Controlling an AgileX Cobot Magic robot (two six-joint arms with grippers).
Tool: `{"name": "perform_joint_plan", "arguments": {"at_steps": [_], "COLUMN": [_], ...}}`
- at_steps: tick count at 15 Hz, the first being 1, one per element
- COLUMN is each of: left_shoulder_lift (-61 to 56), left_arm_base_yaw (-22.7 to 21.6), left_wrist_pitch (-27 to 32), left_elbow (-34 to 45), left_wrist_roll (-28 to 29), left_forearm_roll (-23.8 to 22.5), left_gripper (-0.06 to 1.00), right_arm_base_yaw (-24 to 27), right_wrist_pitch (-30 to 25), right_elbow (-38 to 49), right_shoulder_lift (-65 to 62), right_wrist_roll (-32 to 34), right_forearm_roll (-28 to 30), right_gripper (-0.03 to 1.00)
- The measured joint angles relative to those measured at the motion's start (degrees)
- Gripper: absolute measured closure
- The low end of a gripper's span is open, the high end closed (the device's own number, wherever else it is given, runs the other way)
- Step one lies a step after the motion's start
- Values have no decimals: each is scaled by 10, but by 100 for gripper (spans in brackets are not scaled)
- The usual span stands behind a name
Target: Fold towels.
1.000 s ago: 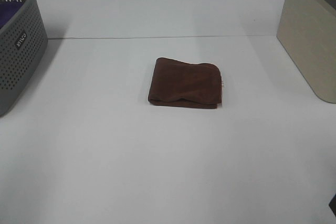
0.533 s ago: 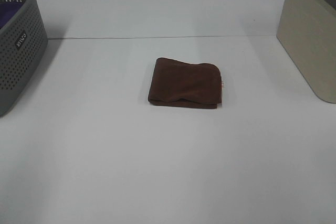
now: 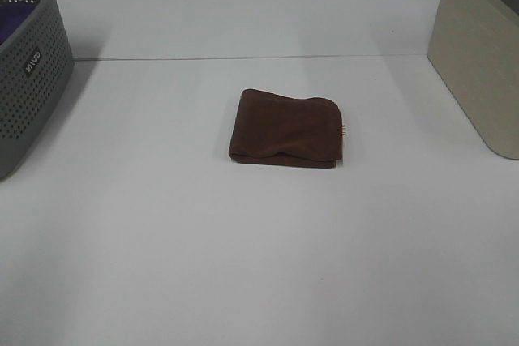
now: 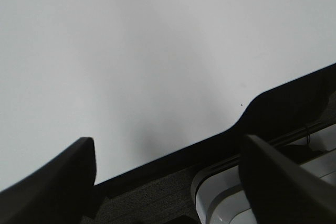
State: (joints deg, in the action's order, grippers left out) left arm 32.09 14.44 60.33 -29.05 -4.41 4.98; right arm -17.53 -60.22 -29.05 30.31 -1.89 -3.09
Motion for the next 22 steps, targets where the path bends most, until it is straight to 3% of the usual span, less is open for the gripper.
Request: {"name": "perform_joint_plan", "arguments": {"at_steps": [5, 9, 10, 15, 22], "left_shoulder_lift": [-25, -158, -245, -323, -324], "left_arm_base_yaw": [-5, -85, -125, -140, -140], "left_wrist_pitch": [0, 1, 1, 1, 1], "left_elbow": [0, 0, 0, 0, 0], "left_wrist_roll": [-2, -2, -2, -2, -2], "left_forearm_roll": [1, 1, 1, 1, 1], "left_gripper": [22, 22, 22, 22, 22], "right_arm_base_yaw": [7, 120, 154, 158, 158], "right_wrist_pitch": [0, -1, -1, -1, -2], "right_elbow": [0, 1, 1, 2, 2], "right_shoulder_lift": [-3, -85, -152, -299, -307], "right_wrist_roll": [0, 0, 0, 0, 0], "right_forearm_roll": [-1, -5, -5, -10, -14], "right_gripper": [20, 20, 20, 20, 20]}}
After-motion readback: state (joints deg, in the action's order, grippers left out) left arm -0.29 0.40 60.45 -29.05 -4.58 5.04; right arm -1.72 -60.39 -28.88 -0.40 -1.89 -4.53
